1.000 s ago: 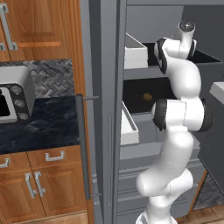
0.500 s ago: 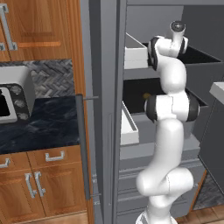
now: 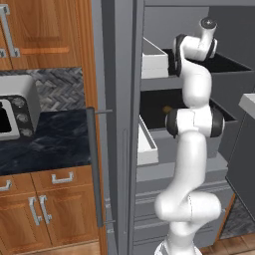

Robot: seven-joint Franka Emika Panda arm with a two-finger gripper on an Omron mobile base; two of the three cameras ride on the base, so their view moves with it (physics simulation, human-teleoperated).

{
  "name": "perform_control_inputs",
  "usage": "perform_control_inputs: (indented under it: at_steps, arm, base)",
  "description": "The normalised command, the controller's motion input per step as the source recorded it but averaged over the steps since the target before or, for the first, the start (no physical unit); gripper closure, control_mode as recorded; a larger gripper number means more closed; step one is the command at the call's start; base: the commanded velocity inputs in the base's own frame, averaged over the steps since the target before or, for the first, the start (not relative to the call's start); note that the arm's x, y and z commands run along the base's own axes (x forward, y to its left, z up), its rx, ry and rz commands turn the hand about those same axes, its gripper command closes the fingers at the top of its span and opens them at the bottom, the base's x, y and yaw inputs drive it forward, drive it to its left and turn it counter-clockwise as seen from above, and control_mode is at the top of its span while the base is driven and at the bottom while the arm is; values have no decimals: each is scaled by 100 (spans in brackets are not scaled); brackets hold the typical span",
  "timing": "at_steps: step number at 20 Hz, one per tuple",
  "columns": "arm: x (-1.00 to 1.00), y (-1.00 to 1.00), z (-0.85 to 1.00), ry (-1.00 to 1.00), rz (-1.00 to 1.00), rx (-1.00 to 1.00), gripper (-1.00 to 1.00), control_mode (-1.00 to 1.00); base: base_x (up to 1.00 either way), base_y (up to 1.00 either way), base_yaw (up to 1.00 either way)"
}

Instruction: Pick the kiwi and orange from the fridge and place them on the plate next to the blender to make a fruit smoothie.

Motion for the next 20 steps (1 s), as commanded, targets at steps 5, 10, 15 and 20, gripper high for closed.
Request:
perform_control_inputs:
  at_steps: [5,10,15,20]
  arm:
    - [-1,0,-34,-10,4,0,100,-100]
    - [-18,16,-39,-17,4,-6,100,-100]
    - [-70,30,1,-33,7,-9,100,-100]
    - [-100,21,10,-40,11,-12,100,-100]
  base:
    - [0,0,0]
    - [0,0,0]
    - [0,0,0]
    - [0,0,0]
